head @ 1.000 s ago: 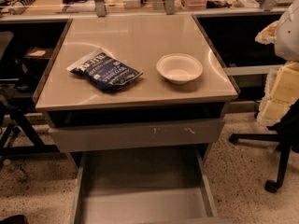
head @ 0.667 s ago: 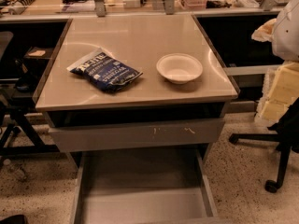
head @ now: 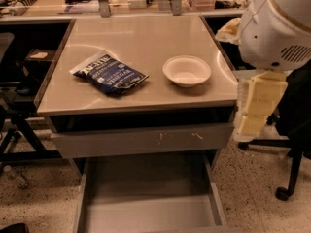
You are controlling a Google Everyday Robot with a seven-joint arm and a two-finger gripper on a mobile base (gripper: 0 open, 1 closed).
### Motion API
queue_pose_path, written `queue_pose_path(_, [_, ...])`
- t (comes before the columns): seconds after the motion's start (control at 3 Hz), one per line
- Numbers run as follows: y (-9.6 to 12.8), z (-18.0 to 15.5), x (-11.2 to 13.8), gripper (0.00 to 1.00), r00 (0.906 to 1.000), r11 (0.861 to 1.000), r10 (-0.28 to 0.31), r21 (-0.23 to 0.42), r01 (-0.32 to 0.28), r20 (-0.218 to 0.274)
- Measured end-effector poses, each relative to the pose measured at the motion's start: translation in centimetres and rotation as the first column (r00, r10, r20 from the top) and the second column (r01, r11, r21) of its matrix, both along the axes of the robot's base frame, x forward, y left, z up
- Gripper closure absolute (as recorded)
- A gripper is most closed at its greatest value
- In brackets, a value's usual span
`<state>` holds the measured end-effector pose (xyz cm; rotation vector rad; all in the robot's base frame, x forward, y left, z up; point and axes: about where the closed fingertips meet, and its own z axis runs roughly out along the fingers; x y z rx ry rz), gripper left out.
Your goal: Place blue chip bag into middle drawer
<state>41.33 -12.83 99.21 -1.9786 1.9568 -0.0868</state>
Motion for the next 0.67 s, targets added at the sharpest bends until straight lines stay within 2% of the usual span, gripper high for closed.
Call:
queue_pose_path(0.33, [0.1,0.1,0.0,0.0,1.0,1.0,0.004,0.001,-0.004,0.003])
queue_pose_path(0.67, [1.8,0.4,0.5,0.0,0.9997,0.999,0.011,0.031,-0.011,0.021])
